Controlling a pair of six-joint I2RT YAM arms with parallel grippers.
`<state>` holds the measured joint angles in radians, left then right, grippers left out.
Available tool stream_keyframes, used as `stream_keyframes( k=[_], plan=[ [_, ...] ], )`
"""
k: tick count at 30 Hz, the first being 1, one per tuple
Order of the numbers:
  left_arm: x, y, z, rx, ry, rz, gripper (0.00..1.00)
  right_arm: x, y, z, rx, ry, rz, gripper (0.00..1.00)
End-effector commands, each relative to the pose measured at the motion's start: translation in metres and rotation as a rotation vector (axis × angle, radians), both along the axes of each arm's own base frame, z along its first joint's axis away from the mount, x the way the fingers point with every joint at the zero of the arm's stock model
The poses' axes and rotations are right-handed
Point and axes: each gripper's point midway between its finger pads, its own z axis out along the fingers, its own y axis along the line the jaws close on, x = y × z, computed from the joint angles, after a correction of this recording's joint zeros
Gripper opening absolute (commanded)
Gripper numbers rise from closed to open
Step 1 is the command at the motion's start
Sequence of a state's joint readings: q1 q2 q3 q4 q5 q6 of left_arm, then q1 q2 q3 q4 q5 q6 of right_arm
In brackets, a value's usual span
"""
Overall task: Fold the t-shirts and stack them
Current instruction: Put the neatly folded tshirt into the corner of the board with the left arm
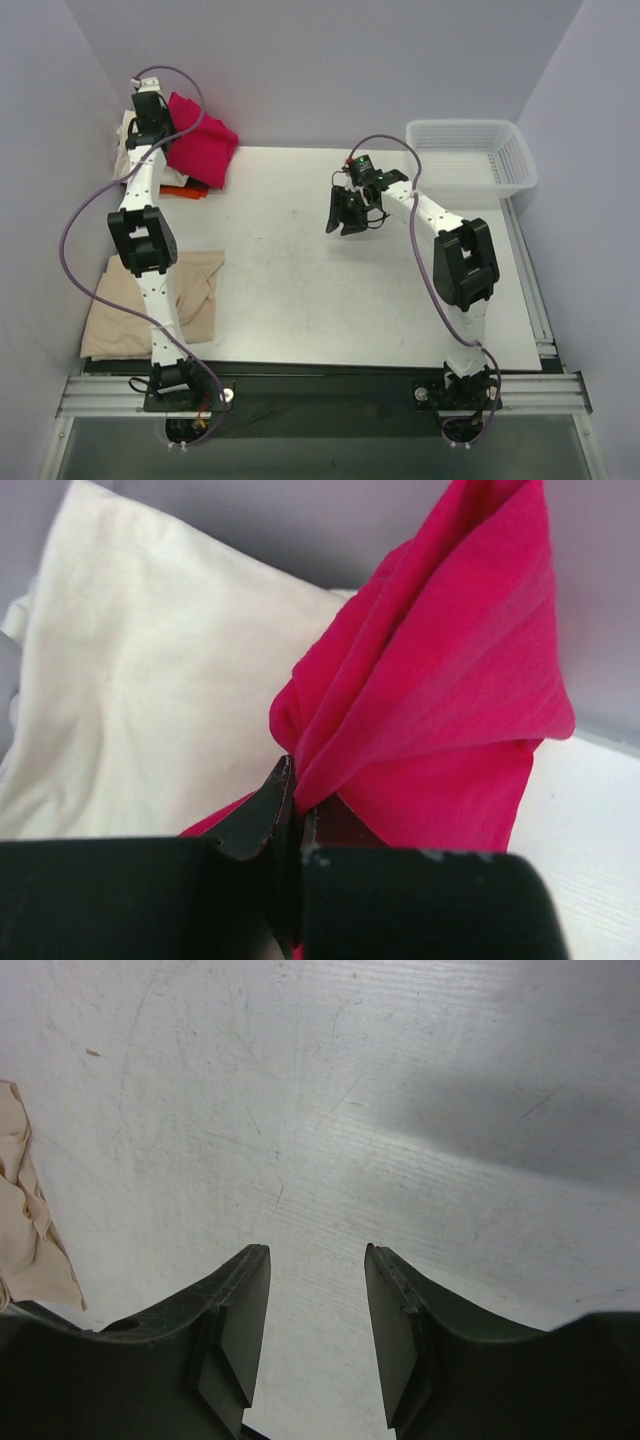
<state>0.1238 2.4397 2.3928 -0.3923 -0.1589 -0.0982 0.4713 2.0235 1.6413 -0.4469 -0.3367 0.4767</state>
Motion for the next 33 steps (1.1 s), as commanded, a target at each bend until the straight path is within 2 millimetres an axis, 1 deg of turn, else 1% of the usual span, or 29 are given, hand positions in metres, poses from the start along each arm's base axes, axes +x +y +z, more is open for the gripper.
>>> stream_keyframes(
  k=[1, 5, 6, 7, 8, 9, 10, 12, 14, 16, 17, 20, 21, 24, 30, 33],
  plan=[
    [0.014, 0.017, 0.087, -0.067, -0.263, 0.007, 0.0, 0.0, 0.008, 0.006, 0.002, 0.014, -0.001, 0.43],
    [0.012, 0.036, 0.096, -0.115, -0.305, 0.027, 0.0, -0.002, 0.013, 0.002, -0.001, 0.03, 0.002, 0.43],
    [0.013, 0.034, 0.1, -0.131, -0.315, 0.0, 0.0, -0.001, 0.014, 0.002, -0.001, 0.028, 0.001, 0.43],
    [0.012, 0.043, 0.108, -0.137, -0.334, 0.005, 0.0, -0.002, 0.015, -0.001, -0.004, 0.036, 0.002, 0.43],
    [0.011, 0.045, 0.112, -0.158, -0.348, 0.01, 0.0, 0.0, 0.015, 0.0, -0.003, 0.034, -0.002, 0.43],
    [0.011, 0.042, 0.116, -0.182, -0.357, -0.025, 0.0, -0.001, 0.017, 0.0, -0.005, 0.034, 0.0, 0.43],
    [0.008, 0.05, 0.119, -0.195, -0.366, -0.02, 0.0, 0.0, 0.017, -0.002, -0.007, 0.036, -0.002, 0.43],
    [0.007, 0.056, 0.125, -0.223, -0.39, -0.01, 0.0, 0.0, 0.02, 0.0, -0.004, 0.033, -0.002, 0.43],
    [0.004, 0.07, 0.13, -0.249, -0.413, 0.022, 0.0, 0.0, 0.021, -0.003, -0.009, 0.036, -0.002, 0.43],
    [0.005, 0.079, 0.126, -0.261, -0.42, 0.037, 0.0, 0.0, 0.023, -0.004, -0.008, 0.039, -0.001, 0.43],
    [0.004, 0.087, 0.126, -0.269, -0.427, 0.057, 0.0, 0.0, 0.023, -0.005, -0.01, 0.041, 0.0, 0.43],
    [0.004, 0.098, 0.114, -0.275, -0.414, 0.087, 0.0, 0.0, 0.025, -0.006, -0.012, 0.043, 0.001, 0.43],
    [0.004, 0.1, 0.107, -0.278, -0.405, 0.09, 0.0, 0.0, 0.026, -0.006, -0.011, 0.047, 0.001, 0.43],
    [0.004, 0.105, 0.096, -0.278, -0.388, 0.115, 0.0, 0.001, 0.027, -0.007, -0.015, 0.049, 0.006, 0.43],
    [0.006, 0.114, 0.085, -0.276, -0.378, 0.155, 0.0, 0.0, 0.027, -0.011, -0.028, 0.061, 0.008, 0.43],
    [0.0, 0.128, 0.073, -0.259, -0.353, 0.244, 0.0, 0.0, 0.027, -0.011, -0.029, 0.061, 0.009, 0.43]
  ],
)
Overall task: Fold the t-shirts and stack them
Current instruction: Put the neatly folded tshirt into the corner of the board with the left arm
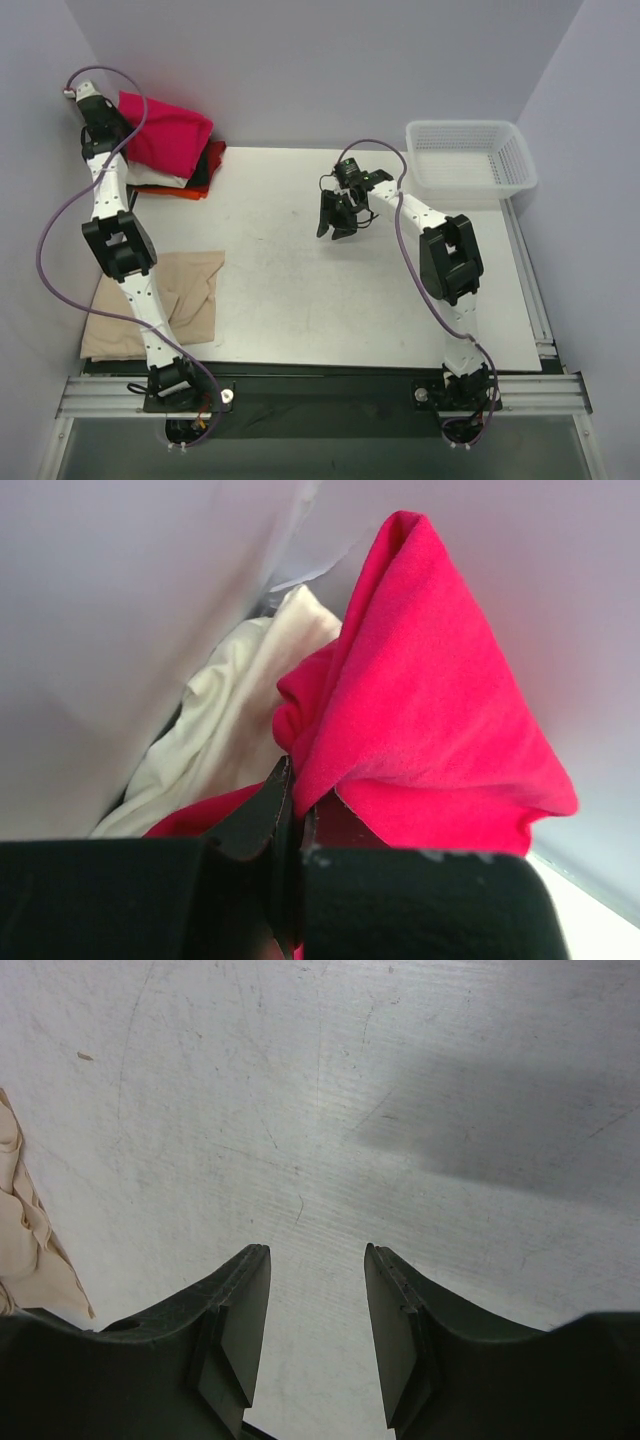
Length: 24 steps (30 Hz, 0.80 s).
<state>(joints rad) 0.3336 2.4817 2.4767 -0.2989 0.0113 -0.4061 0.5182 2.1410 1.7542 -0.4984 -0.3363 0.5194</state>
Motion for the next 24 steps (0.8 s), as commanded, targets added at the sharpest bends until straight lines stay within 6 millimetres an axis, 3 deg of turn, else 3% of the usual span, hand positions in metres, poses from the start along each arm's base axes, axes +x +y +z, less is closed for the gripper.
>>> stream_keyframes(
  k=[1, 6, 7, 8, 14, 19, 23, 24],
  plan=[
    [0.0, 0.026, 0.034, 0.038, -0.096, 0.109, 0.0, 0.001, 0.0, 0.009, -0.015, -0.004, 0.0, 0.43],
    [-0.001, 0.032, 0.009, 0.04, -0.048, 0.128, 0.02, 0.002, 0.001, 0.007, -0.014, -0.001, 0.003, 0.43],
    [-0.002, 0.032, 0.003, 0.037, -0.036, 0.13, 0.13, 0.002, 0.002, 0.008, -0.013, -0.001, 0.007, 0.43],
    [-0.003, 0.032, -0.004, 0.046, -0.018, 0.126, 0.42, 0.002, 0.002, 0.008, -0.011, 0.002, 0.008, 0.43],
    [-0.005, 0.035, -0.004, 0.073, -0.003, 0.123, 0.85, 0.004, 0.005, 0.01, -0.007, 0.003, 0.017, 0.43],
    [-0.007, 0.028, 0.014, 0.067, -0.022, 0.108, 0.95, 0.01, 0.001, 0.016, -0.029, -0.031, 0.011, 0.43],
    [-0.01, 0.004, 0.038, 0.066, -0.043, 0.03, 0.97, 0.02, -0.017, 0.031, -0.108, -0.124, -0.015, 0.43],
    [-0.013, -0.003, 0.052, 0.069, -0.059, 0.01, 0.97, 0.022, -0.021, 0.04, -0.116, -0.152, -0.022, 0.43]
  ],
)
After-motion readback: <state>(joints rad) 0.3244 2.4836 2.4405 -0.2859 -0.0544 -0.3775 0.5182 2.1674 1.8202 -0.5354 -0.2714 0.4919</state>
